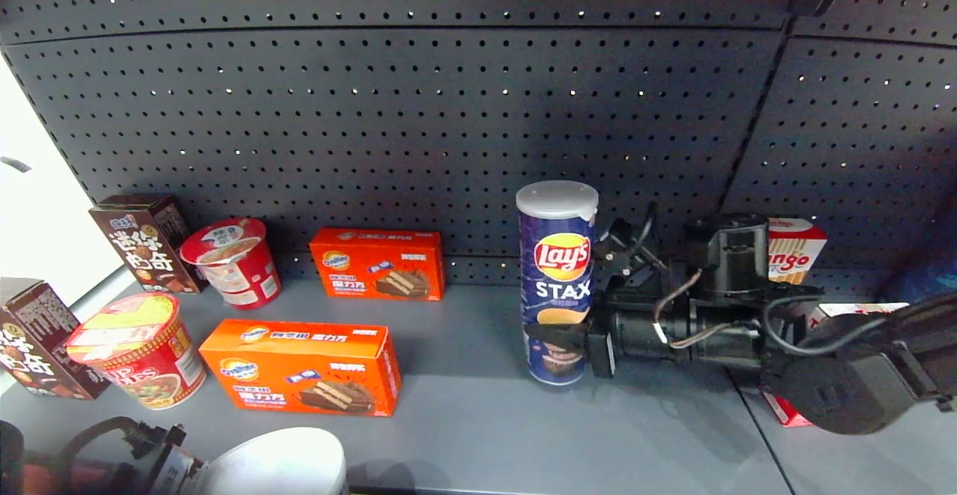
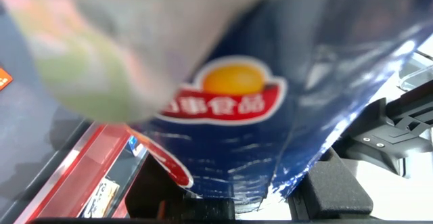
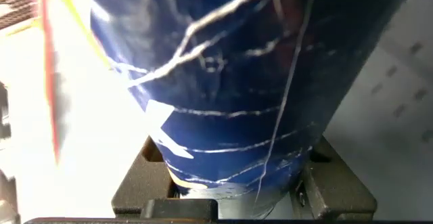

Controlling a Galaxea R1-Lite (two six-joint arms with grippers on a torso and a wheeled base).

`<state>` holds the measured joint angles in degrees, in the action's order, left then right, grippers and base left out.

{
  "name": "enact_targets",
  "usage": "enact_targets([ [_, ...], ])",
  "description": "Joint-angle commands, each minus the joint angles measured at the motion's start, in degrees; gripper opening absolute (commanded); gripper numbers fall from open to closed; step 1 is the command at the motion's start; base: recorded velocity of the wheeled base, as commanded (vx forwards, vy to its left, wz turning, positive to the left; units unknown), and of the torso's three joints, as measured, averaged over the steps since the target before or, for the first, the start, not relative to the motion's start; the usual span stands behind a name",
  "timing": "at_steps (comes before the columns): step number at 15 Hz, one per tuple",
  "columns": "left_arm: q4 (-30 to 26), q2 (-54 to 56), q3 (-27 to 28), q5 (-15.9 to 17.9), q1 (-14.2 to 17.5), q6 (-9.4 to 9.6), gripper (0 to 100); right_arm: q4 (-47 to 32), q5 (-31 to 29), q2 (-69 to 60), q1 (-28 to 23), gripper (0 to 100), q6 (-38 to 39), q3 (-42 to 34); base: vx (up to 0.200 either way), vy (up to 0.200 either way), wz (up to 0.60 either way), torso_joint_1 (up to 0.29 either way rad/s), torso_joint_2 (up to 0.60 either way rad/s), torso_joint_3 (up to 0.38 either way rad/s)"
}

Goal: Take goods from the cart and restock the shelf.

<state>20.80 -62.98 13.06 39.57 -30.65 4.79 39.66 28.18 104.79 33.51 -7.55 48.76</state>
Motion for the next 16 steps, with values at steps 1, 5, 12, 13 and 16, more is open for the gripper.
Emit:
enact_targets([
  [1,-0.1,0.0,0.0,0.0,-0.2,0.04,0,1.0,-2.8,-8.4,3.8,0,1.7,-6.7,0.0,0.0,0.0,0.0,0.0,0.0],
  [5,-0.1,-0.1,0.0,-0.3,-0.1,-0.04,0,9.7,-4.0,-8.9,4.7,0,2.7,-12.1,0.0,0.0,0.0,0.0,0.0,0.0],
  [12,-0.1,-0.6,0.2,-0.5,0.2,-0.13,0,19.1,-3.8,-7.8,4.6,0,5.0,-22.0,0.0,0.0,0.0,0.0,0.0,0.0],
  [13,-0.1,-0.7,0.2,-0.5,0.2,-0.22,0,19.4,-3.8,-8.1,4.6,0,4.9,-23.0,0.0,0.0,0.0,0.0,0.0,0.0],
  [16,0.1,-1.5,0.2,-0.4,0.2,-0.22,0,21.3,-3.8,-7.8,4.5,0,4.9,-24.9,0.0,0.0,0.0,0.0,0.0,0.0],
])
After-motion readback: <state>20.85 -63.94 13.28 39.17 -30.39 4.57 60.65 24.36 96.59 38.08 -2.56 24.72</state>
